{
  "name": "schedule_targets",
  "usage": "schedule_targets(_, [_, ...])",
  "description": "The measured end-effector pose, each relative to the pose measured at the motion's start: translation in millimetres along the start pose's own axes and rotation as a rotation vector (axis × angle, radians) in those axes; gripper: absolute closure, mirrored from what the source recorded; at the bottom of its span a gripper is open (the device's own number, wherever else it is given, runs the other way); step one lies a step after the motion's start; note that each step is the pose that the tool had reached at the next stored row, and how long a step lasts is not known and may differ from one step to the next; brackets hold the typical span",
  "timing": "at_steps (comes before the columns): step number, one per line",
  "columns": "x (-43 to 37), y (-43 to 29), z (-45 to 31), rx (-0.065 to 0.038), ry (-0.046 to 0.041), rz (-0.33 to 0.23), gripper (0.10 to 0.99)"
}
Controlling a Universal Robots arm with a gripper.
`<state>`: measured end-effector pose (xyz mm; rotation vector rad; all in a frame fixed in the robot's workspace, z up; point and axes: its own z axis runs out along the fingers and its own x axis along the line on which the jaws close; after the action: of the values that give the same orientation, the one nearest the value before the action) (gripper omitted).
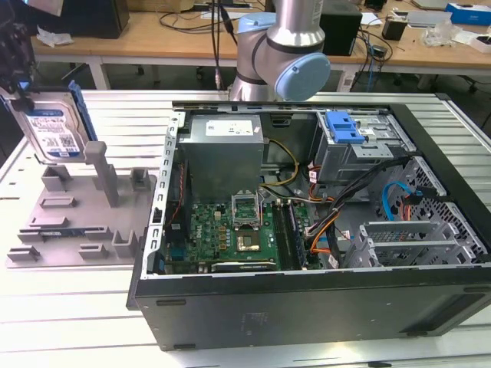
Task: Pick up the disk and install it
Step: 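Pick up the disk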
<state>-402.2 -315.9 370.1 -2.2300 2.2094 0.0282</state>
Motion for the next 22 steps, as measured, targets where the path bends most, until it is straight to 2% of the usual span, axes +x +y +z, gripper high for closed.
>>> schedule_targets(5, [-0.3, 0.2, -19.3, 0.0, 0.0, 0.0, 0.718])
schedule_targets(9, [-0.7, 0.5, -47.2, 0.0, 0.0, 0.0, 0.718])
schedule_targets(11, [-0.8, 0.7, -57.5, 0.0, 0.0, 0.0, 0.718])
schedule_targets(12, [-1.0, 0.7, -65.8, 0.0, -0.0001, 0.0, 0.718])
schedule_targets(22, [-1.6, 1.2, -112.1, 0.0, 0.0, 0.0, 0.718])
